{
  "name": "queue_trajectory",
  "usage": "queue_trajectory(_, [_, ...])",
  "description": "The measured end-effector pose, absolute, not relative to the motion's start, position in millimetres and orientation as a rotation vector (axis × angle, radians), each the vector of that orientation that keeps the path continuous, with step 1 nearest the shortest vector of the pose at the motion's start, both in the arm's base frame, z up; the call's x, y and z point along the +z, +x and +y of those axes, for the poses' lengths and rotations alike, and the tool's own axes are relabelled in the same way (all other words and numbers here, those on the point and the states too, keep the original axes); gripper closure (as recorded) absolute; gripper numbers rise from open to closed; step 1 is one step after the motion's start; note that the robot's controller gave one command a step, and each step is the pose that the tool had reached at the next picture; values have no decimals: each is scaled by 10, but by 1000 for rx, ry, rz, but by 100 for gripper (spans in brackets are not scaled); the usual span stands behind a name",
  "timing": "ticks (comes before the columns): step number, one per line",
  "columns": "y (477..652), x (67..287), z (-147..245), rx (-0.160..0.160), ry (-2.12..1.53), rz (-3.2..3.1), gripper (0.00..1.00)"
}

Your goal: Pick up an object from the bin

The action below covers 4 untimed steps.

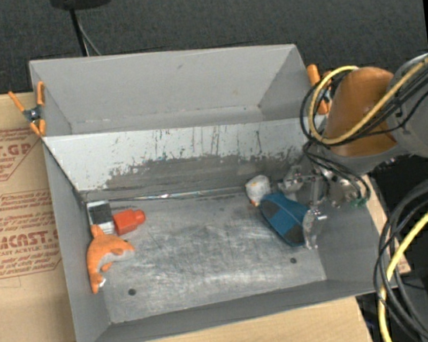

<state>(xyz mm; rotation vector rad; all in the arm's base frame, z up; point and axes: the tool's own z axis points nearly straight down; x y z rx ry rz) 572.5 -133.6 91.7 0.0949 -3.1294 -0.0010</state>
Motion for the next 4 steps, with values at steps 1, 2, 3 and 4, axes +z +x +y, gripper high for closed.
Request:
queue_trajectory(1, [5725,917,-1335,-1,95,-3129,100])
queue_trajectory(2, [5720,938,-1281,4,190,-3129,100])
queue_trajectory(3, [5808,1081,-1164,-2,390,-3113,100])
queue_trajectory(4, [5684,1041,-772,1,422,-3111,100])
